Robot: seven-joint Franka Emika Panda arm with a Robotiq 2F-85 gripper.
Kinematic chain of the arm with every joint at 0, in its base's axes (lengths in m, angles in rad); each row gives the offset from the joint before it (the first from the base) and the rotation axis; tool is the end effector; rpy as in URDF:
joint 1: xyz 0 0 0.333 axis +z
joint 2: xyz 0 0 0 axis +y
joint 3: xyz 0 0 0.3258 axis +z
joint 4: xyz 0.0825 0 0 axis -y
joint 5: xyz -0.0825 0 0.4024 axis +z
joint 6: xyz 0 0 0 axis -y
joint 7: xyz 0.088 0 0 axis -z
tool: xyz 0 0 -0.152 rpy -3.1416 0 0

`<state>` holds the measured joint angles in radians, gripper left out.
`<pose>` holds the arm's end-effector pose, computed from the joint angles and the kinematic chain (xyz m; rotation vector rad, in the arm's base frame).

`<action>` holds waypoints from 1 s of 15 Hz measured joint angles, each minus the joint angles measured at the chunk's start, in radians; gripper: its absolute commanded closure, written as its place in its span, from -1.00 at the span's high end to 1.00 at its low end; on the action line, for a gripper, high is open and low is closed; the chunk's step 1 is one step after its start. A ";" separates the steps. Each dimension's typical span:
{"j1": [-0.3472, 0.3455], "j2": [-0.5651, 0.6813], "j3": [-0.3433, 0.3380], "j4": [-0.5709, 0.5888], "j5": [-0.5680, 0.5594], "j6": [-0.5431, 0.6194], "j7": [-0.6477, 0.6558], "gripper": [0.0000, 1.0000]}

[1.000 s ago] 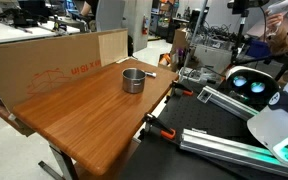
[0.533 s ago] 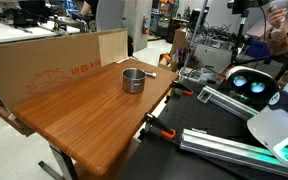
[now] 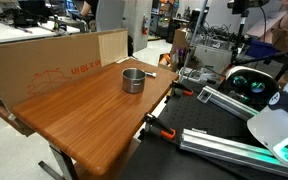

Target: Take the marker from the table and place it in the silver pot

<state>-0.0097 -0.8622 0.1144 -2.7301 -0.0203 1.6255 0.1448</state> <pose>0.2637 0.0199 0.3992 2.9871 -0.1300 -0.3507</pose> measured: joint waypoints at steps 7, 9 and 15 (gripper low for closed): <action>-0.019 0.002 -0.001 -0.005 -0.029 0.029 0.055 1.00; -0.050 0.011 -0.002 -0.021 -0.054 0.107 0.102 1.00; -0.128 0.126 -0.029 -0.038 -0.162 0.364 0.110 1.00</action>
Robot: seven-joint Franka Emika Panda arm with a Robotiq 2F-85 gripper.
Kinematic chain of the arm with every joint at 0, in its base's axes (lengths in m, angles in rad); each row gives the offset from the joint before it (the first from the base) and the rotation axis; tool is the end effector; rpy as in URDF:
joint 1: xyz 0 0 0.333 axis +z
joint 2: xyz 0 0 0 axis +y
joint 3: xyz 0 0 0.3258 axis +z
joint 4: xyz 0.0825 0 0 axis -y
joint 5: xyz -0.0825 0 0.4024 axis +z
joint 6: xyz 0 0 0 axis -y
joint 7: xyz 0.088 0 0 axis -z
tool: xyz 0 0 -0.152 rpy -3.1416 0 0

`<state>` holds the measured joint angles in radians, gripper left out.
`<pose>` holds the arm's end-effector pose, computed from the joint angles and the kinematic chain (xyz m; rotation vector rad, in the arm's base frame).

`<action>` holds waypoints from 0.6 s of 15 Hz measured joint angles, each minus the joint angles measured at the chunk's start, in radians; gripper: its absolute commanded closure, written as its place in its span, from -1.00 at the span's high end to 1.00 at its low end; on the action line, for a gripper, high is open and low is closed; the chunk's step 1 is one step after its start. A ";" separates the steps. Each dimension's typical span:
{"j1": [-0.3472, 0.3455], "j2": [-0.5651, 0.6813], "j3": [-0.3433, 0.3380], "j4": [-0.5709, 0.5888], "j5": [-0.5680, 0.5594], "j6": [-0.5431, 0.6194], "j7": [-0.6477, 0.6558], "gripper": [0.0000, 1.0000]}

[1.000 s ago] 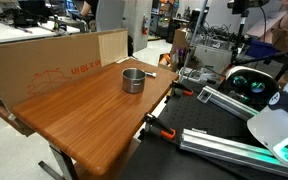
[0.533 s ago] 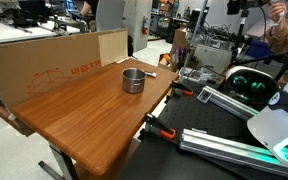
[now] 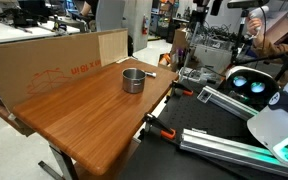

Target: Take the marker from the table and place it in the silver pot

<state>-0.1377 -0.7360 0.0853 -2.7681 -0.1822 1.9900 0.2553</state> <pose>0.3197 -0.0404 0.3710 2.8929 -0.3676 -0.0378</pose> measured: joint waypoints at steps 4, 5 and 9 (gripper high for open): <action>-0.026 0.164 -0.066 0.050 -0.088 0.206 -0.090 1.00; -0.033 0.215 -0.086 0.072 -0.109 0.255 -0.124 1.00; -0.038 0.438 -0.155 0.178 -0.140 0.418 -0.287 1.00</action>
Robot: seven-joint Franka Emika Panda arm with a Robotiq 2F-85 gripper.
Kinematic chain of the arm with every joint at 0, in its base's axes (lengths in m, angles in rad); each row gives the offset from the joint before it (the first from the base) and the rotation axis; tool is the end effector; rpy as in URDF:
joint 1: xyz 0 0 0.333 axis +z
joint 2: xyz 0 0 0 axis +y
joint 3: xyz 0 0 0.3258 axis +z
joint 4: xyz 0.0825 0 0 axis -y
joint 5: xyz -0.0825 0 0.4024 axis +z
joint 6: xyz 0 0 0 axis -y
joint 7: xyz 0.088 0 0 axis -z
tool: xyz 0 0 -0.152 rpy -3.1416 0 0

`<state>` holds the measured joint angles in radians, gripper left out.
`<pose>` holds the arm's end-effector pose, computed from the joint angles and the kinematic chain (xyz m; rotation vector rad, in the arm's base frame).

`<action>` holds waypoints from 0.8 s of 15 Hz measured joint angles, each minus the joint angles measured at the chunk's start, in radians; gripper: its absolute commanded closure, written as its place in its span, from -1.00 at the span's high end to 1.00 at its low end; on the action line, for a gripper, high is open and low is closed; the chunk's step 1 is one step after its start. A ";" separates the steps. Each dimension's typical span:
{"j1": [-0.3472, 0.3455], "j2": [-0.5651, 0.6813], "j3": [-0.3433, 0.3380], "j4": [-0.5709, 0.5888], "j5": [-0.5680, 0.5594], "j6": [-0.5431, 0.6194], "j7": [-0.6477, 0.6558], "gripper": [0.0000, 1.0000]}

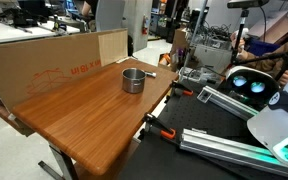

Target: Take the marker from the table and place it in the silver pot

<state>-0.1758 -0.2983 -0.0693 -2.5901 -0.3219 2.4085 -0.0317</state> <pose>0.4304 -0.1179 0.3251 2.9164 0.0232 0.1282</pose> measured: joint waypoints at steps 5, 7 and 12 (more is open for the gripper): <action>0.009 0.236 -0.030 0.111 0.018 0.121 -0.197 1.00; 0.010 0.306 -0.031 0.142 0.044 0.150 -0.259 1.00; 0.010 0.428 -0.028 0.205 0.100 0.165 -0.341 1.00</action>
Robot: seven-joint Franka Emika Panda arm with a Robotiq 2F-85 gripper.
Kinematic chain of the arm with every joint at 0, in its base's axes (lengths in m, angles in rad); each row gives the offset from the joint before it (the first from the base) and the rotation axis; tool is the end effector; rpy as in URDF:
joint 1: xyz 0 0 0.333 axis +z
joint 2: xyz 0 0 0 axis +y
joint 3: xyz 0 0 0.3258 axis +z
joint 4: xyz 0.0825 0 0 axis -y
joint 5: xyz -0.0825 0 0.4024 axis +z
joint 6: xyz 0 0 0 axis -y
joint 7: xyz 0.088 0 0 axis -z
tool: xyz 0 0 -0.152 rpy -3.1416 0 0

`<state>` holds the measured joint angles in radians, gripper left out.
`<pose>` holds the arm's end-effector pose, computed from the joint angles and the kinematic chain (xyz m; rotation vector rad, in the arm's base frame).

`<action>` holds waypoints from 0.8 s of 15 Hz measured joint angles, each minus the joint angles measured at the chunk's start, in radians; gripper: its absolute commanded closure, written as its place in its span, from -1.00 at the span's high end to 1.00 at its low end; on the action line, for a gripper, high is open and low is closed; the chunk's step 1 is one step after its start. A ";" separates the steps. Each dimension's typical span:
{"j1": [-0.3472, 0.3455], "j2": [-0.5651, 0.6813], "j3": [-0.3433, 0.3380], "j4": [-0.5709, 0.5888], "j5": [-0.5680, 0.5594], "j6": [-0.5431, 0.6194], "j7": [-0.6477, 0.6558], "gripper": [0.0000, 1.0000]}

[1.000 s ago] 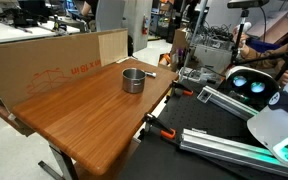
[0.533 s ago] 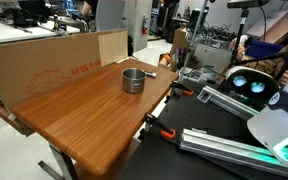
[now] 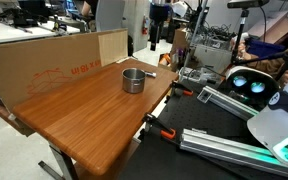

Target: Take the marker from the table and place it in the silver pot

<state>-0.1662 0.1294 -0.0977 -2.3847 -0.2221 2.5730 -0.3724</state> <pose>0.5051 -0.1392 0.2220 2.9606 0.4378 0.0183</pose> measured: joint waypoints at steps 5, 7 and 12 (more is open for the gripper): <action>0.000 0.004 0.000 0.008 0.005 0.000 -0.007 1.00; 0.000 0.004 0.000 0.008 0.006 0.000 -0.009 1.00; 0.000 0.004 0.000 0.008 0.008 0.000 -0.011 1.00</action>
<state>-0.1662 0.1332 -0.0977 -2.3770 -0.2138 2.5729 -0.3839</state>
